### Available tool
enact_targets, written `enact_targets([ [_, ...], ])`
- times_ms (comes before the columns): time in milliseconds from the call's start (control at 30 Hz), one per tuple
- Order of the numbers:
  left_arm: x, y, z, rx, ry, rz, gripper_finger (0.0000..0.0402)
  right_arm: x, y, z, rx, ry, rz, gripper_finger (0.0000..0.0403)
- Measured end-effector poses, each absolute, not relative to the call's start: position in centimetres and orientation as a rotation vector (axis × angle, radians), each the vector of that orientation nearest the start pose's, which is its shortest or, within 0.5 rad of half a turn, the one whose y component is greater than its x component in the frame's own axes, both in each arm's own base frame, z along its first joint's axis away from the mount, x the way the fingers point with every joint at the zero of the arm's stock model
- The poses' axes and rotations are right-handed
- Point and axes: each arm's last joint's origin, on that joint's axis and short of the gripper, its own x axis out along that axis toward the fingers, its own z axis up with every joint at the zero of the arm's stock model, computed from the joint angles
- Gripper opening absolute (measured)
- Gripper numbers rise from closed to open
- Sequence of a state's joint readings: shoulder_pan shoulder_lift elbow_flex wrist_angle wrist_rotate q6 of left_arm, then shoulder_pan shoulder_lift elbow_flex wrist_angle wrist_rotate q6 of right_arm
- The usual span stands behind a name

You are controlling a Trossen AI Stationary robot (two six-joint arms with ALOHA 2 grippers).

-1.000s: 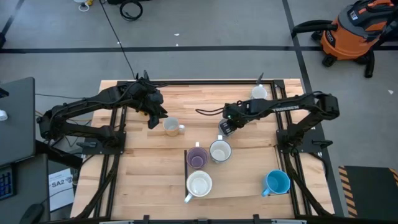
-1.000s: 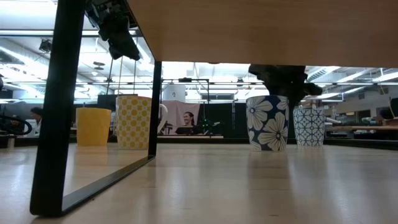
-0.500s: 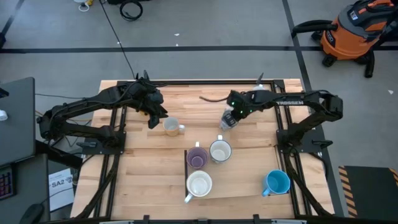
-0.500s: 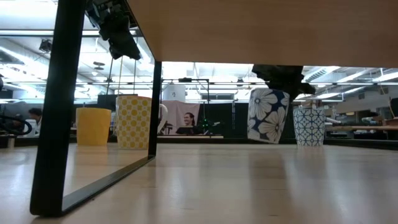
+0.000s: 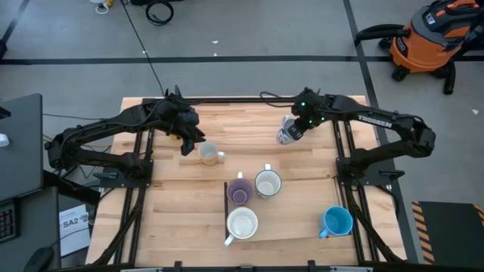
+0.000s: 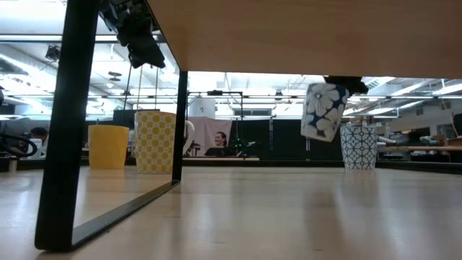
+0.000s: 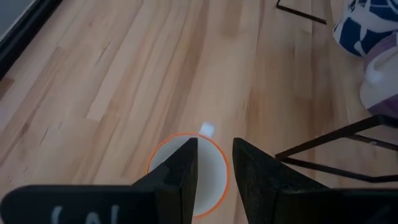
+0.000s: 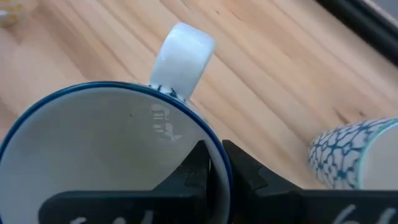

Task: Place coffee mugs
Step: Put the bottom white blue patterned mug on the shelf

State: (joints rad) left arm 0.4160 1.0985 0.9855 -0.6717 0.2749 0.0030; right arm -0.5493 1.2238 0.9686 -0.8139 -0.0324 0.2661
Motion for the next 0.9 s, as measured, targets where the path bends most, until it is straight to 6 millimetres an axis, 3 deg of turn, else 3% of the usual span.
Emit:
enact_targets([
  [167,20.4,8.2,30.6,-0.252,0.706,0.133,0.0107,18.7,-11.5,28.2,0.495,0.977,-0.571,0.0037],
  [300,20.4,8.2,30.6,-0.252,0.706,0.133,0.0107,18.6,-11.3,28.3,0.384,1.030,-0.472,0.0037],
  [567,20.4,8.2,30.5,-0.252,0.707,0.134,0.0107,19.3,-11.5,26.4,0.141,1.217,-0.195,0.0038],
  [900,20.4,8.2,30.5,-0.252,0.707,0.133,0.0107,22.0,-11.8,22.9,0.032,1.347,0.033,0.0039],
])
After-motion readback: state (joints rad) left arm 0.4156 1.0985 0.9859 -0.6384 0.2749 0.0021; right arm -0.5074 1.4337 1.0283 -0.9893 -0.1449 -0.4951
